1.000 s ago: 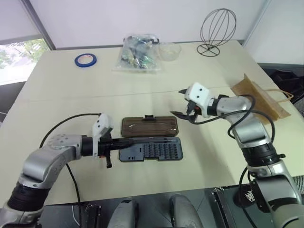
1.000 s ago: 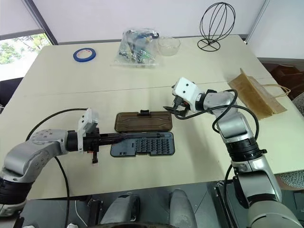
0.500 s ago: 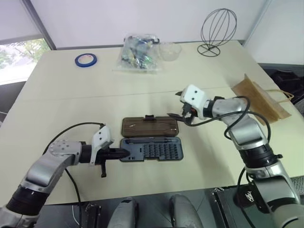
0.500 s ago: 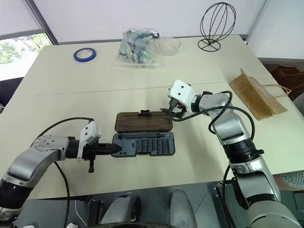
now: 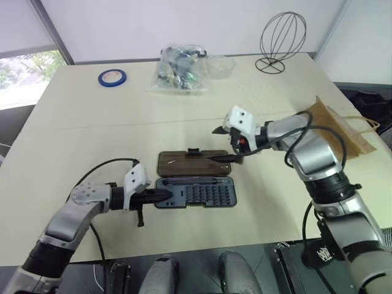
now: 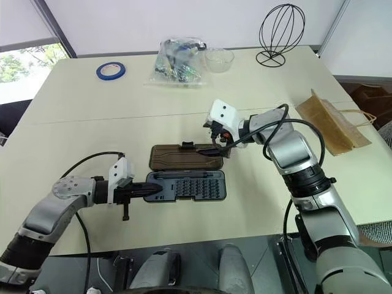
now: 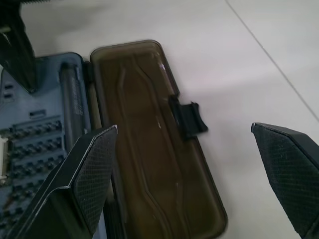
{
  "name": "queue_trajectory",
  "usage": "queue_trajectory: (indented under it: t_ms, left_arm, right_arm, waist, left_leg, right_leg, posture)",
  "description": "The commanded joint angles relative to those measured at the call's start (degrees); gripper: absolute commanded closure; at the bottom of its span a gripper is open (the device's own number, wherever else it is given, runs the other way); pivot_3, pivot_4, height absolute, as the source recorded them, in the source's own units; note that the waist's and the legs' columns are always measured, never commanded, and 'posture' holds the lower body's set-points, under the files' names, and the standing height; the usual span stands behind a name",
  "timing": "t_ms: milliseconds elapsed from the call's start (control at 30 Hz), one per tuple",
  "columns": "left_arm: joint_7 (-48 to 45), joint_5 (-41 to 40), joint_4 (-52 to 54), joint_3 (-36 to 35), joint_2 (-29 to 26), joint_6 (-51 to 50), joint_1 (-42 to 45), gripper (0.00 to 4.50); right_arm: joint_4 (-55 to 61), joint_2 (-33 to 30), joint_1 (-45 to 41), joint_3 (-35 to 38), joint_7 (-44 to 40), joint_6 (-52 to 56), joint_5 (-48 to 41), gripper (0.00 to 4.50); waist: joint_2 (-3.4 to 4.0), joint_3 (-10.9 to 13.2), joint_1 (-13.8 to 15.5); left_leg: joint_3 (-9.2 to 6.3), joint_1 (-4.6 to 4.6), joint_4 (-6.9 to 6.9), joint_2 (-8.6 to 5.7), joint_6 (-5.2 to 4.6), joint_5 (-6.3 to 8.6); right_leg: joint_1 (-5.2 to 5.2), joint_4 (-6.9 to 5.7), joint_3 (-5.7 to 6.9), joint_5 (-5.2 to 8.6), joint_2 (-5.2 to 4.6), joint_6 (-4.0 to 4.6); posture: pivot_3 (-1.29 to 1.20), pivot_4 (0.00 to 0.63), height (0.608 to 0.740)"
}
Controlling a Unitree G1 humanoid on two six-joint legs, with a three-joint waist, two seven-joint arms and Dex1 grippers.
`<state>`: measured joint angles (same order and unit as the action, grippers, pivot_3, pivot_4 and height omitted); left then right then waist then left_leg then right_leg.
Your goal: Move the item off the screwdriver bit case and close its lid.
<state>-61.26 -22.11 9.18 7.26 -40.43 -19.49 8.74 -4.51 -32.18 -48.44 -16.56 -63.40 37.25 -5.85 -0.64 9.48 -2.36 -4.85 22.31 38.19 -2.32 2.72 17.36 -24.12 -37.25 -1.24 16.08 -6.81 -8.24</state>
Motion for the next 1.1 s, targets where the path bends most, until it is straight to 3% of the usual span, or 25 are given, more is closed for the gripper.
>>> queue_trajectory:
  t_ms: [33,333,600,733,933,1100]
  left_arm:
    - [1.27,2.71,-1.97,1.49,0.2,-0.72,-1.62,4.5]
    - [2.59,2.59,-0.25,0.99,0.24,-0.96,-3.22,4.5]
    - [3.13,2.41,0.4,0.34,-0.25,-0.92,-3.99,4.5]
    - [3.41,2.46,-0.08,0.2,-0.1,-0.94,-3.48,4.5]
    - [3.73,2.58,-0.98,-0.19,0.13,-0.78,-2.34,4.5]
    - [3.63,2.58,-0.98,-0.49,0.15,-0.81,-1.72,4.5]
  right_arm:
    - [-7.14,2.48,-2.9,-0.03,0.69,-0.75,0.0,0.04]
    - [-27.46,6.32,-6.85,-2.38,3.53,-11.29,5.9,0.04]
    - [-30.42,7.16,-6.27,-2.9,2.53,-14.76,8.01,0.04]
    - [-29.98,7.34,-5.46,-3.35,1.77,-15.73,8.84,1.27]
    - [-28.17,6.87,-4.16,-3.72,0.4,-15.79,9.76,4.42]
    - [-26.79,6.29,-3.2,-4.01,-0.34,-16.81,10.64,4.47]
  waist:
    - [0.0,-0.01,0.0]
    - [0.06,-0.05,-0.16]
    - [0.2,-0.13,-0.22]
    - [0.22,-0.15,-0.23]
    - [0.23,-0.26,-0.21]
    - [0.23,-0.36,-0.18]
  left_leg:
    - [-0.01,-0.02,0.0,0.0,0.0,0.0]
    - [-0.01,-0.05,-0.02,0.0,0.01,-0.01]
    - [-0.01,-0.06,-0.01,0.0,0.01,-0.01]
    - [-0.01,-0.06,-0.02,0.0,0.01,-0.01]
    - [-0.01,-0.08,-0.01,0.0,0.02,-0.01]
    - [-0.02,-0.4,-0.06,0.02,0.0,0.0]
  right_leg:
    - [0.02,0.0,0.0,0.0,0.0,0.0]
    - [0.03,-0.01,0.0,0.0,0.0,0.0]
    - [0.02,-0.01,0.0,0.0,0.0,0.0]
    - [0.02,-0.01,0.0,0.0,0.0,0.0]
    - [0.03,-0.03,0.0,0.0,0.0,0.0]
    - [0.35,-0.01,0.01,0.0,0.02,0.0]
  posture:
    - [0.0,0.15,0.74]
    - [0.0,0.15,0.74]
    - [0.0,0.15,0.74]
    - [0.0,0.15,0.74]
    - [0.0,0.15,0.74]
    - [0.0,0.15,0.74]
